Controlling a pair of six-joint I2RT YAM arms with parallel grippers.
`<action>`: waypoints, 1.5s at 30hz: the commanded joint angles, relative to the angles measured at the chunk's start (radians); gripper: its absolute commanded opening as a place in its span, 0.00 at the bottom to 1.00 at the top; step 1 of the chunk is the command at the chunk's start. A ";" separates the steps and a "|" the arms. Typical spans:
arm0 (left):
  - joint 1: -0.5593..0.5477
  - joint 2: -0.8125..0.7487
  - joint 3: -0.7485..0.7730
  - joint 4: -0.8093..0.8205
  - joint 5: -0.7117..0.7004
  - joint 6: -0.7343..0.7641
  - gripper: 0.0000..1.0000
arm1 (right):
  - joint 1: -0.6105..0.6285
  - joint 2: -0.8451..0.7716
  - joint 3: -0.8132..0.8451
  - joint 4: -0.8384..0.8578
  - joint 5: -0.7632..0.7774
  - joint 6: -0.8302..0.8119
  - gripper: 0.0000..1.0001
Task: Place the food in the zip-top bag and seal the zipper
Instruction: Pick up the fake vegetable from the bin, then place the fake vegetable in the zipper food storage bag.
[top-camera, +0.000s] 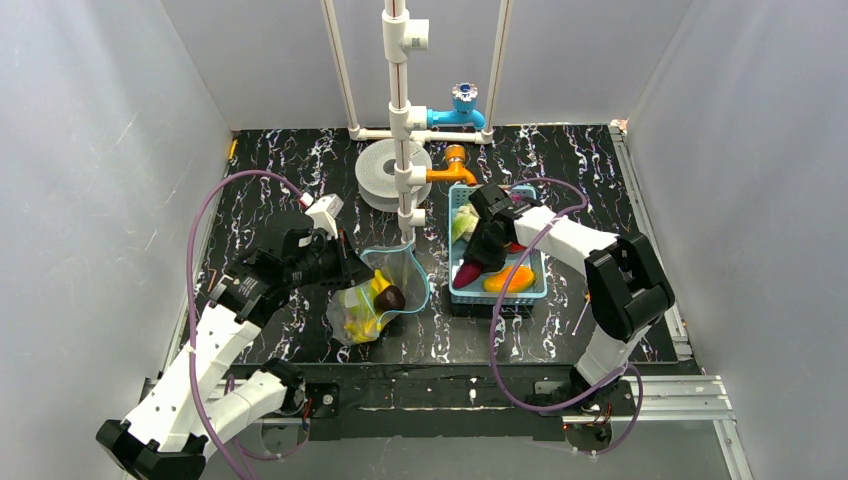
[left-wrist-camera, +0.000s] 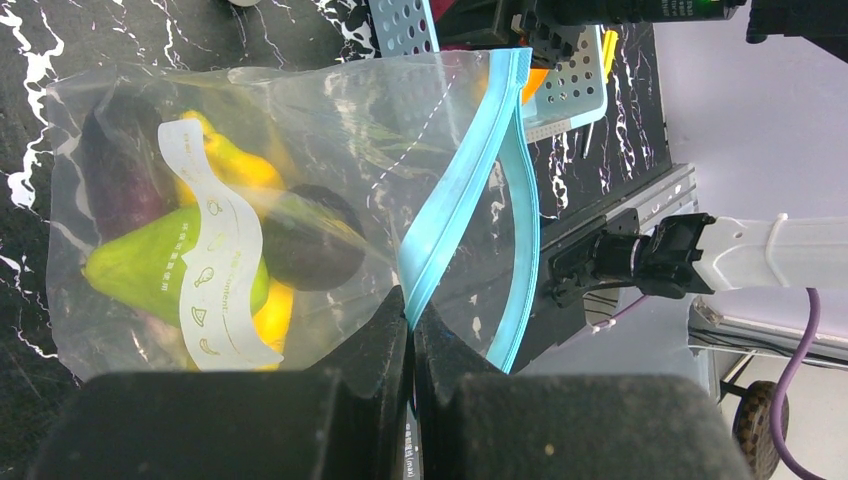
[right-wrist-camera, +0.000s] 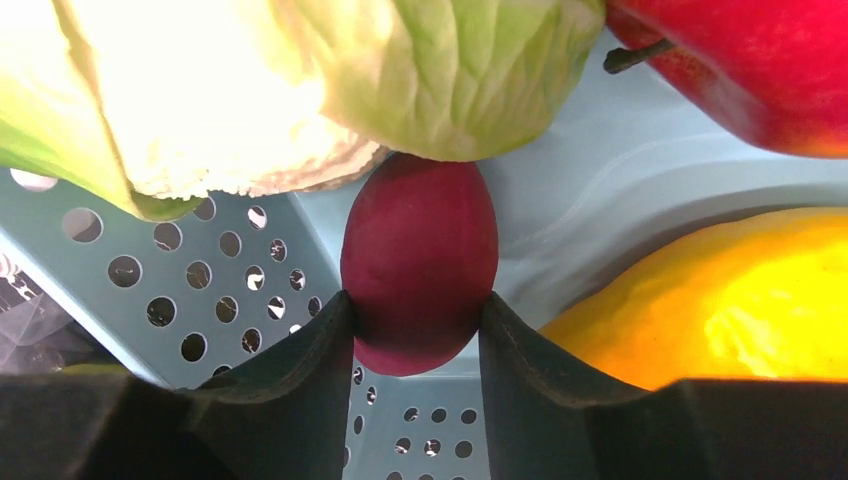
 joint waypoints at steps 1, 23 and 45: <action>-0.003 -0.013 0.002 -0.027 -0.004 0.022 0.00 | 0.009 -0.012 0.014 -0.008 0.043 -0.026 0.40; -0.002 -0.001 0.001 -0.009 0.015 0.009 0.00 | 0.052 -0.598 -0.252 0.314 0.058 -0.253 0.01; -0.002 -0.007 -0.005 -0.002 0.016 -0.004 0.00 | 0.513 -0.508 0.016 0.465 0.055 -0.454 0.01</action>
